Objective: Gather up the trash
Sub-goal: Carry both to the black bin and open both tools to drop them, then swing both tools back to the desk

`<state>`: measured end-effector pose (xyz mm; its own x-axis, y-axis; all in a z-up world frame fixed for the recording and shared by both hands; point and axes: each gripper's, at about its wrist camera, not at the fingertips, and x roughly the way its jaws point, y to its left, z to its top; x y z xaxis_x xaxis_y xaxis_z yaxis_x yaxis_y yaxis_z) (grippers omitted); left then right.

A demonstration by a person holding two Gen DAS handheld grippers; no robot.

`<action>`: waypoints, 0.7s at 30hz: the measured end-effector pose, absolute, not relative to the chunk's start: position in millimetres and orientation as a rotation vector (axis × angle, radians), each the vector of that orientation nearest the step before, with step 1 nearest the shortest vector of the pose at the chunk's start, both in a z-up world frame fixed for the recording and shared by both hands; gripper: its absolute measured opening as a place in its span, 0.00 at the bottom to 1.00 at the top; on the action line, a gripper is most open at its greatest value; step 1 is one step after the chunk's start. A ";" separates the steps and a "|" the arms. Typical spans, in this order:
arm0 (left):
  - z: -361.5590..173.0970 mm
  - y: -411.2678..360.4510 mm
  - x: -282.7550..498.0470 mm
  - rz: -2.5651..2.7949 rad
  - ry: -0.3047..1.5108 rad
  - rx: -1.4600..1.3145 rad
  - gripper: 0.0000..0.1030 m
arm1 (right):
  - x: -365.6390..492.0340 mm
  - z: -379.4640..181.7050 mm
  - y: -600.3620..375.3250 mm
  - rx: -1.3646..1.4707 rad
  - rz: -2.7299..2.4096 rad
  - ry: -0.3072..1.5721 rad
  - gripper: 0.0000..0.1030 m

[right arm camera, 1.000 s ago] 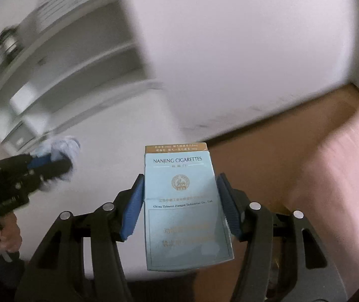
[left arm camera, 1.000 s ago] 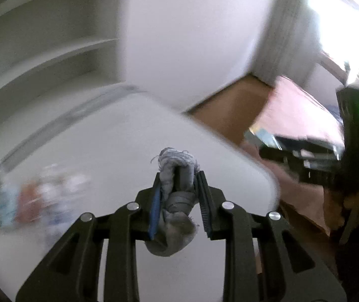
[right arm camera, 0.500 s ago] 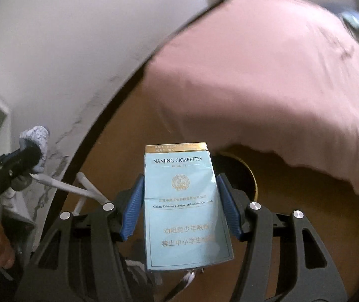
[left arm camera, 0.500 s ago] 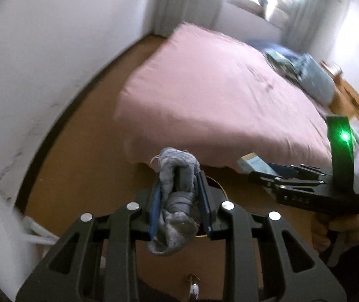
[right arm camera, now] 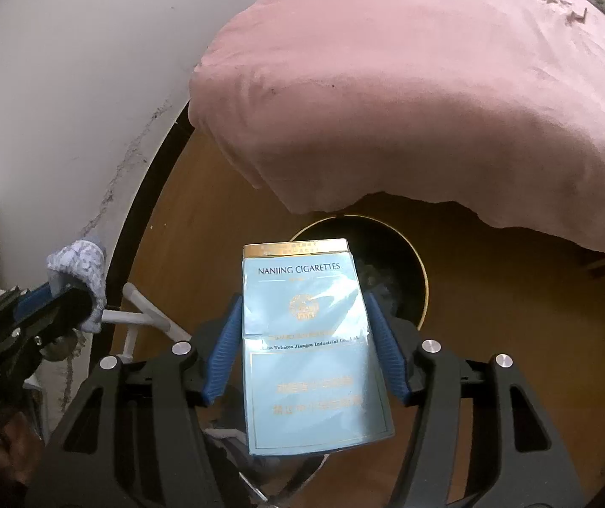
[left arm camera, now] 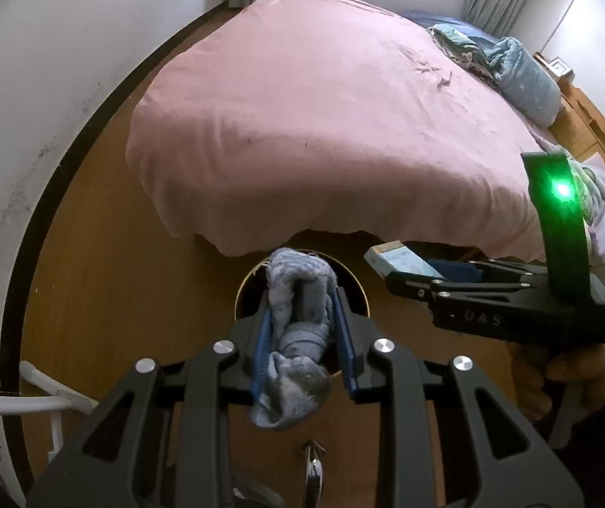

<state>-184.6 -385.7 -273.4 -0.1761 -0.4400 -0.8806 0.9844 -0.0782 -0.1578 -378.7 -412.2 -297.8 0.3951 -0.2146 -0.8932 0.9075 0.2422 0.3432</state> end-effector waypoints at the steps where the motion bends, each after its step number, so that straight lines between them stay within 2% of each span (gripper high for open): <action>1: -275.7 -389.1 -185.5 -1.542 0.960 0.804 0.27 | -379.0 -299.2 -414.6 1.043 -0.898 0.828 0.62; 2: -277.6 -391.0 -186.0 -1.538 0.963 0.806 0.27 | -379.7 -300.5 -416.6 1.048 -0.901 0.824 0.73; 3: -277.9 -392.4 -185.5 -1.535 0.968 0.808 0.27 | -381.3 -301.5 -417.5 1.049 -0.903 0.817 0.76; 16: -288.8 -418.7 -212.9 -1.610 1.031 0.866 0.28 | -424.0 -282.8 -422.4 1.058 -0.992 0.737 0.79; 17: -288.8 -421.1 -216.1 -1.620 1.032 0.870 0.36 | -429.8 -278.6 -421.9 1.059 -1.004 0.725 0.79; 18: -288.7 -423.5 -219.7 -1.626 1.032 0.877 0.56 | -433.7 -274.9 -421.4 1.060 -1.010 0.718 0.79; 20: -282.0 -425.6 -225.8 -1.632 1.004 0.868 0.80 | -442.1 -265.5 -418.8 1.052 -1.031 0.704 0.80; 21: -278.4 -425.0 -227.4 -1.635 0.993 0.866 0.81 | -445.3 -259.9 -416.6 1.048 -1.039 0.696 0.82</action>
<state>-227.4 -425.0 -278.4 -0.2485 -0.3789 -0.8915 0.9658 -0.1677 -0.1979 -445.3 -416.6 -259.9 0.3768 -0.3446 -0.8598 0.9263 0.1321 0.3529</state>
